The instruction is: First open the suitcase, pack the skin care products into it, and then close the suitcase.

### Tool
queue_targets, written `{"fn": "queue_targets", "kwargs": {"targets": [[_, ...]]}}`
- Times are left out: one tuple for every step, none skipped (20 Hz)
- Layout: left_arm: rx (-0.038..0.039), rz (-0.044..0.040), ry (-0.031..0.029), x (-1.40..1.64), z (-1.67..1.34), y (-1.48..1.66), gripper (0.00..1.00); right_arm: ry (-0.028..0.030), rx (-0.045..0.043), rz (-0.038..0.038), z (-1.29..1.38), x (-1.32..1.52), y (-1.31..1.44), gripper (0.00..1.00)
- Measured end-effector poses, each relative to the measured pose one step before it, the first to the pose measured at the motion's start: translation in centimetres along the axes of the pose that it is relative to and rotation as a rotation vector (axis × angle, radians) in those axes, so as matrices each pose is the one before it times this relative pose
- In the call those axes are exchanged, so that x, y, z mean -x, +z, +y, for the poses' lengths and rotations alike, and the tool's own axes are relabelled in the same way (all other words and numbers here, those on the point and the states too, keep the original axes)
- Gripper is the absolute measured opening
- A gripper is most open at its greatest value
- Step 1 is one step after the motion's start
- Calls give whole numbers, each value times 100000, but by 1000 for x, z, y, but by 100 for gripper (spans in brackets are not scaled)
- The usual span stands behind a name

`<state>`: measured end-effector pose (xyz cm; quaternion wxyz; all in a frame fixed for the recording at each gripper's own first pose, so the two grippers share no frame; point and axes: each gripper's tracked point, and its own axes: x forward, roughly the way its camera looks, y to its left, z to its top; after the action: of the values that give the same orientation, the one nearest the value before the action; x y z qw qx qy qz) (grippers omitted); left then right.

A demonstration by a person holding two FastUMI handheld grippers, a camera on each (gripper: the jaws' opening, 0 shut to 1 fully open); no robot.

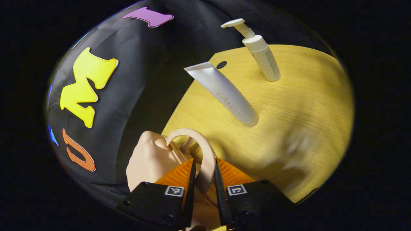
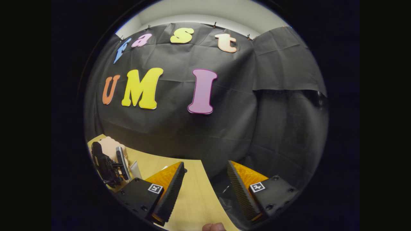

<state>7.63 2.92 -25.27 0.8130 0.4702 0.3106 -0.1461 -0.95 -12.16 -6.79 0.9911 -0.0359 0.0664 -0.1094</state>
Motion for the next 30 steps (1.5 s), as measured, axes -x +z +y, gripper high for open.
{"fn": "queue_targets", "kwargs": {"targets": [[-2061, 1318, -377, 36, 100, 35, 33, -575, -584, 314, -67, 54, -240, 78], [-1077, 967, -80, 58, 14, 14, 31, -452, -624, -61, -136, 76, -37, 78], [106, -80, 431, 91, 161, 141, 27, -401, -351, -147, -23, 60, 5, 80], [15, -464, 697, 217, 108, 165, 25, -165, -237, -78, -59, 109, -38, 80], [-89, -605, 613, 206, 237, 166, 21, -127, -263, -179, -92, 71, 84, 80], [812, -285, 281, 371, 86, -15, 19, -140, -268, -360, -63, 152, 100, 80], [883, 96, 23, 208, 100, -109, 17, -174, -249, -267, -38, 75, 53, 80], [76, -8, 326, 163, 281, -71, 17, -58, -319, -177, 57, 19, 61, 80], [347, -368, 774, 315, 282, -25, 15, 96, -328, 87, 57, -9, -131, 80], [1028, -635, 178, 409, 188, -10, 13, 355, -203, -3, 203, 125, 23, 79], [1489, -970, -97, 466, 175, 98, 11, 411, -31, -276, 161, 72, 50, 80], [1380, -990, 241, 290, 541, 194, 11, 504, 146, -545, 244, 102, 223, 80], [1132, -880, 252, 320, 413, 278, 9, 558, 148, -460, 264, 32, 145, 80], [894, -874, 947, 462, 624, -3, 8, 546, 97, -350, 315, 21, 162, 80], [951, -990, 1091, 383, 493, 161, 7, 521, 18, -295, 213, -48, 51, 80], [1208, -1482, 1093, 554, 445, 224, 7, 430, 17, -377, 236, 86, 199, 80], [2146, -1804, 814, 374, 508, 88, 6, 363, -50, -197, 280, -104, 11, 80], [3012, -1610, 167, 598, 700, 149, 6, 488, -128, -150, 285, 68, 153, 80], [3124, -1559, 813, 343, 793, 146, 6, 528, -45, -197, 334, -42, 168, 80], [2317, -1755, 1189, 344, 1040, 268, 5, 768, 140, -247, 462, -71, 195, 78], [1536, -2009, 1494, 602, 1033, 338, 5, 798, 534, -726, 467, -66, 329, 78], [1589, -2042, 1733, 666, 798, 156, 5, 787, 799, -752, 398, -13, 439, 80], [2200, -2063, 1703, 825, 1076, 157, 3, 1083, 692, -748, 539, 30, 372, 80], [2923, -2239, 2320, 1198, 953, 65, 3, 1116, 808, -390, 604, -86, 385, 80], [3326, -2525, 2867, 1145, 1429, 214, 3, 1130, 713, -431, 599, 31, 263, 80], [3753, -2724, 3223, 1184, 1782, 26, 3, 1107, 756, -127, 606, 2, 199, 80], [3871, -2608, 3440, 979, 1882, 13, 3, 1104, 726, 111, 703, -64, 133, 80], [4413, -3012, 3716, 639, 2541, 65, 3, 1259, 757, -339, 769, 36, 417, 80], [4516, -3019, 3561, 802, 2497, -109, 3, 1181, 1155, -764, 788, 32, 516, 80], [4207, -2076, 2761, 44, 2283, -499, 3, 1265, 1169, -919, 898, -14, 649, 80]]}}
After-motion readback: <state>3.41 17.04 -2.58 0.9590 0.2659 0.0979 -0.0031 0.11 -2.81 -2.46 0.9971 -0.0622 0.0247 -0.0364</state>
